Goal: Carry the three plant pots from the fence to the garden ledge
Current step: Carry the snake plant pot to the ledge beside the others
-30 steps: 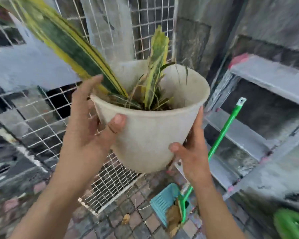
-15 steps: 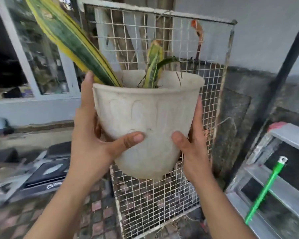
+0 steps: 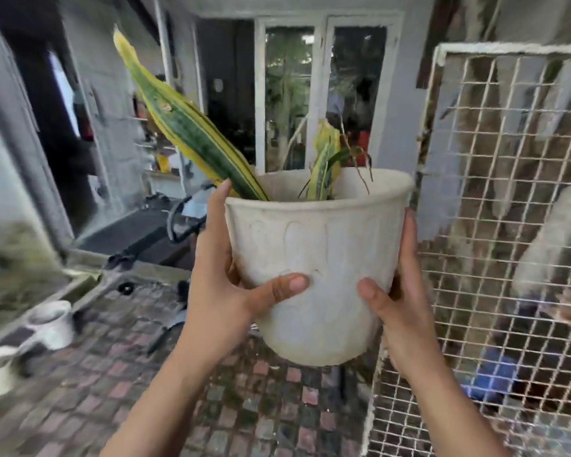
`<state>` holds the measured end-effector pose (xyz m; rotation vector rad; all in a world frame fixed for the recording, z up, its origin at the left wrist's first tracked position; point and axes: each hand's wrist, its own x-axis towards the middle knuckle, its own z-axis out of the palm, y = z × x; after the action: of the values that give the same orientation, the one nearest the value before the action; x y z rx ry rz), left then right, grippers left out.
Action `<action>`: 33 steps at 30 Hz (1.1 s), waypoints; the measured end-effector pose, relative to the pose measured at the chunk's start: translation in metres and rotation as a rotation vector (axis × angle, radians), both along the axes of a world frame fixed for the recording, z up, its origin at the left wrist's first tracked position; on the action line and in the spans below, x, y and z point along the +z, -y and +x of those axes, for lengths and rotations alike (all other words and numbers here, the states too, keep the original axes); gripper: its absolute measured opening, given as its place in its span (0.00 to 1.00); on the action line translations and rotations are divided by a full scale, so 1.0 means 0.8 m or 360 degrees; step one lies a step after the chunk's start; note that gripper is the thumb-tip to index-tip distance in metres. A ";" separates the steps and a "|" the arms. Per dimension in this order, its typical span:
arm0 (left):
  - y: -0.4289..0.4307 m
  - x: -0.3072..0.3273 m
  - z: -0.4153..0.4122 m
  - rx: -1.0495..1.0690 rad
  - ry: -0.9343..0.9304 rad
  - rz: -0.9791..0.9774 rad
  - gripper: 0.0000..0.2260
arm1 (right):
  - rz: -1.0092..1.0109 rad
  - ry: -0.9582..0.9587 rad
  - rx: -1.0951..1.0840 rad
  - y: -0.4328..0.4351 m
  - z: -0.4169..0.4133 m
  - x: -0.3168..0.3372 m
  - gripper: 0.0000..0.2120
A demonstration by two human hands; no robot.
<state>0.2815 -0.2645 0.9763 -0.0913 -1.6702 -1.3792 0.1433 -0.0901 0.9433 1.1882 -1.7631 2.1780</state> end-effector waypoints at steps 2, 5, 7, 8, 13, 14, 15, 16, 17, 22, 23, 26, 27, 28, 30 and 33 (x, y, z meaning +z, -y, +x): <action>0.064 -0.003 0.014 0.0118 0.0028 -0.0011 0.52 | -0.0010 0.0025 0.0122 0.077 0.000 -0.007 0.51; 0.163 -0.009 0.029 0.0224 0.0034 0.0005 0.51 | -0.0019 0.0083 0.0316 0.195 0.009 -0.011 0.49; 0.223 -0.010 0.037 0.0270 0.0044 -0.0020 0.49 | -0.0057 0.0121 0.0393 0.263 0.015 -0.016 0.48; 0.251 -0.010 0.041 0.0306 0.0043 -0.0033 0.49 | -0.0079 0.0147 0.0424 0.295 0.016 -0.018 0.48; 0.379 -0.017 0.054 0.0490 0.0079 0.0017 0.50 | -0.0080 0.0189 0.0601 0.441 0.004 -0.017 0.46; 0.405 -0.020 0.055 0.0527 0.0083 0.0026 0.51 | -0.0070 0.0186 0.0649 0.471 0.000 -0.016 0.46; 0.430 -0.024 0.056 0.0567 0.0086 0.0035 0.51 | -0.0067 0.0188 0.0696 0.501 -0.004 -0.018 0.48; 0.455 -0.027 0.055 0.0609 0.0086 0.0047 0.52 | -0.0068 0.0189 0.0736 0.531 -0.009 -0.021 0.49; 0.479 -0.031 0.053 0.0651 0.0083 0.0058 0.52 | -0.0069 0.0189 0.0774 0.562 -0.014 -0.025 0.49; 0.597 -0.048 0.022 0.0873 0.0070 0.0042 0.49 | -0.0088 0.0189 0.0946 0.714 -0.052 -0.047 0.47; 0.622 -0.050 0.014 0.0928 0.0075 0.0058 0.49 | -0.0088 0.0199 0.0983 0.745 -0.062 -0.049 0.49; 0.694 -0.053 -0.009 0.1043 0.0097 0.0114 0.49 | -0.0087 0.0235 0.1099 0.835 -0.093 -0.054 0.47; 0.717 -0.056 -0.014 0.1080 0.0100 0.0131 0.50 | -0.0074 0.0227 0.1130 0.865 -0.102 -0.054 0.47; 0.741 -0.059 -0.018 0.1127 0.0092 0.0144 0.51 | -0.0058 0.0209 0.1160 0.895 -0.109 -0.052 0.46; 0.789 -0.068 -0.024 0.1177 0.0072 0.0193 0.51 | -0.0006 0.0177 0.1219 0.954 -0.119 -0.051 0.47; 0.855 -0.080 -0.026 0.1264 0.0033 0.0279 0.48 | 0.0063 0.0177 0.1337 1.038 -0.126 -0.058 0.47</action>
<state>0.2610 -0.9486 0.9122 0.6252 -1.3586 -0.8980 0.0427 -0.9203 0.8970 2.1491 -1.4930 2.6446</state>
